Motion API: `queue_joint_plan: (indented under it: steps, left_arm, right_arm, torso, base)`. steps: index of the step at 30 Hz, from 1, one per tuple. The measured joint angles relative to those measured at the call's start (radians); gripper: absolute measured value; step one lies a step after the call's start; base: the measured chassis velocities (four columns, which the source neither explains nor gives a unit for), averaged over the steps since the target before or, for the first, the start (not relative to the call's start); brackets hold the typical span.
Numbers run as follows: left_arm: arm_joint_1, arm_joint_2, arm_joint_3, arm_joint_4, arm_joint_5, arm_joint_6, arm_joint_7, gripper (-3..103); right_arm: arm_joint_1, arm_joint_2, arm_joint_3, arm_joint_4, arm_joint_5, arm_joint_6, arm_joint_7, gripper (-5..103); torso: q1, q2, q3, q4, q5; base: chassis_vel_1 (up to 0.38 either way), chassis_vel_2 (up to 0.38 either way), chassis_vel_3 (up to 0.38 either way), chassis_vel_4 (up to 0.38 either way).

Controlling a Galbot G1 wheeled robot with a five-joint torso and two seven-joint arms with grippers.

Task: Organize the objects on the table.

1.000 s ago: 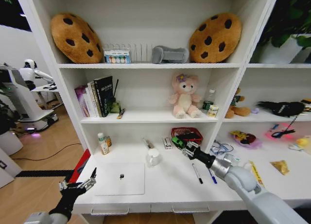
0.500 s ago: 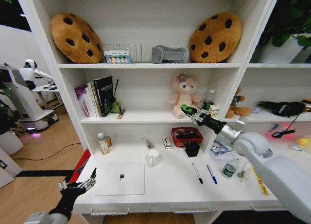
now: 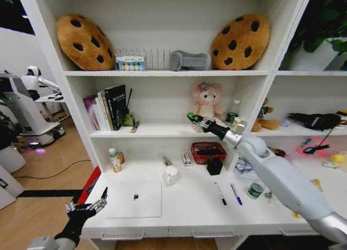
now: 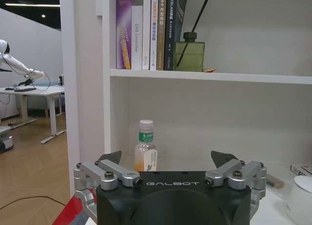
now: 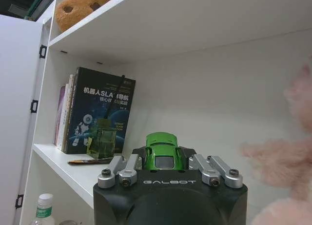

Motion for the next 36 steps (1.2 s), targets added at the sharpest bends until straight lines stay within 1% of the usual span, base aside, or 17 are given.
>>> queue_joint_plan:
  steps: [2, 3, 6, 9, 11, 19, 21, 23, 27, 30, 36]
  left_arm:
    - [0.0, 0.0, 0.0, 0.0, 0.0, 0.0, 0.0, 100]
    - [0.0, 0.0, 0.0, 0.0, 0.0, 0.0, 0.0, 100]
    - [0.0, 0.0, 0.0, 0.0, 0.0, 0.0, 0.0, 100]
    - [0.0, 0.0, 0.0, 0.0, 0.0, 0.0, 0.0, 100]
    - [0.0, 0.0, 0.0, 0.0, 0.0, 0.0, 0.0, 100]
    - [0.0, 0.0, 0.0, 0.0, 0.0, 0.0, 0.0, 100]
    - [0.0, 0.0, 0.0, 0.0, 0.0, 0.0, 0.0, 100]
    - [0.0, 0.0, 0.0, 0.0, 0.0, 0.0, 0.0, 100]
    - [0.0, 0.0, 0.0, 0.0, 0.0, 0.0, 0.0, 100]
    - [0.0, 0.0, 0.0, 0.0, 0.0, 0.0, 0.0, 100]
    - [0.0, 0.0, 0.0, 0.0, 0.0, 0.0, 0.0, 100]
  right_arm:
    - [0.058, 0.025, -0.043, -0.042, 0.0, -0.002, -0.005, 36]
    - [0.058, 0.025, -0.043, -0.042, 0.0, -0.002, -0.005, 36]
    - [0.138, 0.057, -0.11, -0.108, 0.001, -0.005, -0.019, 36]
    - [0.16, 0.067, -0.131, -0.13, 0.001, -0.006, -0.024, 36]
    - [0.189, 0.083, -0.168, -0.164, 0.002, -0.007, -0.031, 36]
    - [0.225, 0.13, -0.21, -0.225, 0.005, -0.034, -0.032, 36]
    - [0.241, 0.138, -0.228, -0.245, 0.008, -0.039, -0.032, 36]
    - [0.272, 0.148, -0.27, -0.29, 0.01, -0.042, -0.037, 36]
    - [0.297, 0.16, -0.305, -0.342, -0.01, -0.035, -0.067, 36]
    - [0.306, 0.171, -0.323, -0.36, -0.015, -0.023, -0.076, 36]
    - [0.317, 0.203, -0.351, -0.39, -0.03, -0.011, -0.067, 36]
  torso:
    - [0.0, 0.0, 0.0, 0.0002, -0.0002]
    - [0.0, 0.0, 0.0, 0.0002, -0.0002]
    - [0.0, 0.0, 0.0, 0.0002, -0.0002]
    - [0.0, 0.0, 0.0, 0.0, -0.0002]
    - [0.0, 0.0, 0.0, -0.0002, -0.0001]
    - [0.0, 0.0, 0.0, -0.0001, 0.0]
    - [0.0, 0.0, 0.0, 0.0002, 0.0001]
    - [0.0, 0.0, 0.0, 0.0, 0.0]
    - [0.0, 0.0, 0.0, -0.0002, 0.0]
    - [0.0, 0.0, 0.0, -0.0001, 0.0]
    - [0.0, 0.0, 0.0, 0.0001, 0.0]
  base:
    - [0.0, 0.0, 0.0, 0.0]
    - [0.0, 0.0, 0.0, 0.0]
    - [0.0, 0.0, 0.0, 0.0]
    - [0.0, 0.0, 0.0, 0.0]
    - [0.0, 0.0, 0.0, 0.0]
    - [0.0, 0.0, 0.0, 0.0]
    - [0.0, 0.0, 0.0, 0.0]
    - [0.0, 0.0, 0.0, 0.0]
    - [0.0, 0.0, 0.0, 0.0]
    - [0.0, 0.0, 0.0, 0.0]
    - [0.0, 0.0, 0.0, 0.0]
